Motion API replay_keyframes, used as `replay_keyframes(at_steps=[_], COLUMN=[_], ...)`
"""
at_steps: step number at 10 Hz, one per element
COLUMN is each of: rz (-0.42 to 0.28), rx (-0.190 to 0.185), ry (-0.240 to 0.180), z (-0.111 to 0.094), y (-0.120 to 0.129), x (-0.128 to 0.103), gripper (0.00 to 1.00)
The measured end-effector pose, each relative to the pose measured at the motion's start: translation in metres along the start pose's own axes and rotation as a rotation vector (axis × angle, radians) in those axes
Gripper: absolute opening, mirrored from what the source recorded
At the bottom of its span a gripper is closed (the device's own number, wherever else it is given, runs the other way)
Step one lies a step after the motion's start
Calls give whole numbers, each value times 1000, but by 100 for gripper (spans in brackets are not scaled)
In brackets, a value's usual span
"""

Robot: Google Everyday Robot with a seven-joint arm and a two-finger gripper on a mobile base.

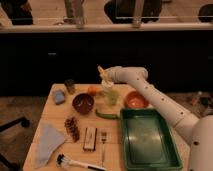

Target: Place banana in paper cup

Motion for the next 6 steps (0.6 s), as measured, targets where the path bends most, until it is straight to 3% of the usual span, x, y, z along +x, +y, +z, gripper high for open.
replay_keyframes(at_steps=[6], rz=[95], rx=[-32], ry=[-137], z=[8], y=[0], x=[1], gripper=[1])
